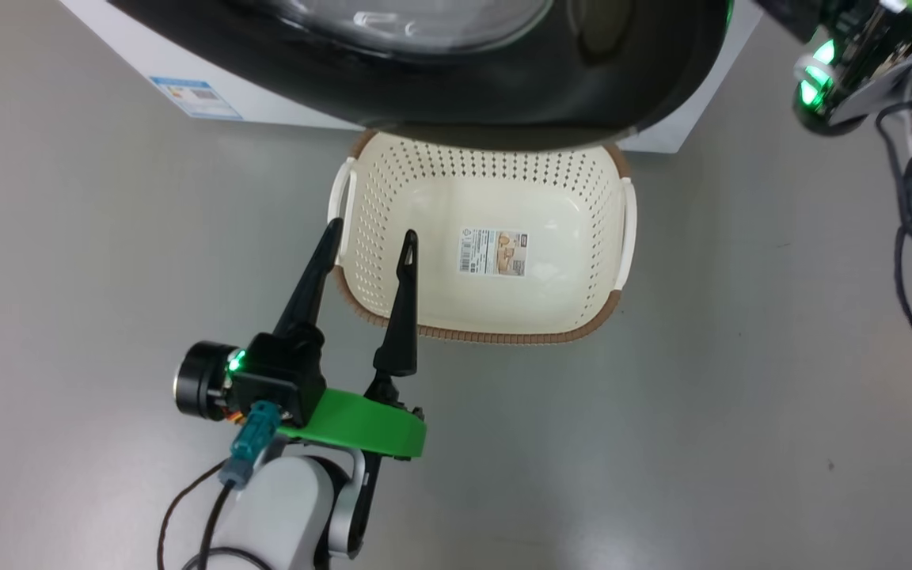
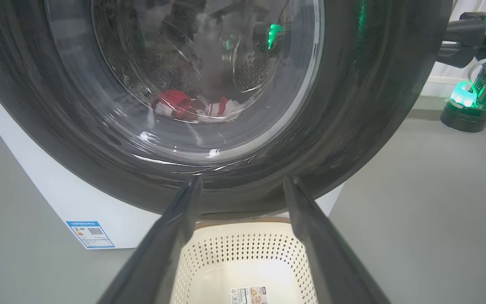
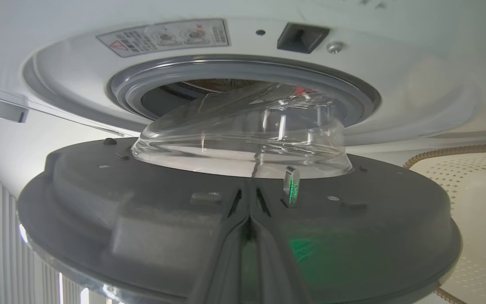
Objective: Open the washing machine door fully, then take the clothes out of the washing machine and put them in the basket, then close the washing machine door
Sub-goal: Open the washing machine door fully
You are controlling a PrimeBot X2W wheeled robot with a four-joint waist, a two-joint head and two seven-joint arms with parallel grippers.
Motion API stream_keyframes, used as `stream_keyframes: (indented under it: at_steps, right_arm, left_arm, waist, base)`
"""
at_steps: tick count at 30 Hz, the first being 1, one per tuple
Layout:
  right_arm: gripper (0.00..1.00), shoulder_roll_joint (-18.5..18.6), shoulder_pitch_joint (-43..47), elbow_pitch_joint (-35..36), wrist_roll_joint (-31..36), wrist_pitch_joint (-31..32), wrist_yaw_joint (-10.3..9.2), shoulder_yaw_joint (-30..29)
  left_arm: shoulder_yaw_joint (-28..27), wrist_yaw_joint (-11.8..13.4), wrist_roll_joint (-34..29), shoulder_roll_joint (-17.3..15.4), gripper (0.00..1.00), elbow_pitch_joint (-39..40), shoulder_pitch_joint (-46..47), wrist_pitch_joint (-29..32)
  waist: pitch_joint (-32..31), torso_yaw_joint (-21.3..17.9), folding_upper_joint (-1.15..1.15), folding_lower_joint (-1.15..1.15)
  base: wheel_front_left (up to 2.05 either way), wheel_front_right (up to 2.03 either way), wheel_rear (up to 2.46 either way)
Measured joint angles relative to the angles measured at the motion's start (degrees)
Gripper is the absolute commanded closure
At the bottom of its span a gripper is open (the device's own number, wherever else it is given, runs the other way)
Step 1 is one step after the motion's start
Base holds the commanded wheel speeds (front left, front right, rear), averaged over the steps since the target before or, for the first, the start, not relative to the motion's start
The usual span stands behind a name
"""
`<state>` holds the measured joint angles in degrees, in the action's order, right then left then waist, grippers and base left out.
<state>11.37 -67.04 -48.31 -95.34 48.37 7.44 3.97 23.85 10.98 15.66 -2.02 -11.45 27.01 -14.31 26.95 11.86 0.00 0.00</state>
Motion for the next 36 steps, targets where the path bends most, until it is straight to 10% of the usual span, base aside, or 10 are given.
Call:
stream_keyframes:
  at_steps: [19,36]
  right_arm:
    - [1.00,-2.9,8.6,2.1,-0.5,1.3,0.00,-0.1]
    - [1.00,-4.2,14.1,8.0,0.3,-10.1,0.00,-6.6]
  left_arm:
    - [-0.9,-1.0,0.0,0.0,0.00,-3.4,-2.6,0.0]
    - [-0.9,-1.4,0.0,0.0,0.00,-4.3,-2.7,0.0]
  waist:
    - [-6.1,-0.3,0.00,0.00]
    - [-7.2,-0.3,0.00,0.00]
  base:
    - [0.00,0.00,0.00]
    - [0.00,0.00,0.00]
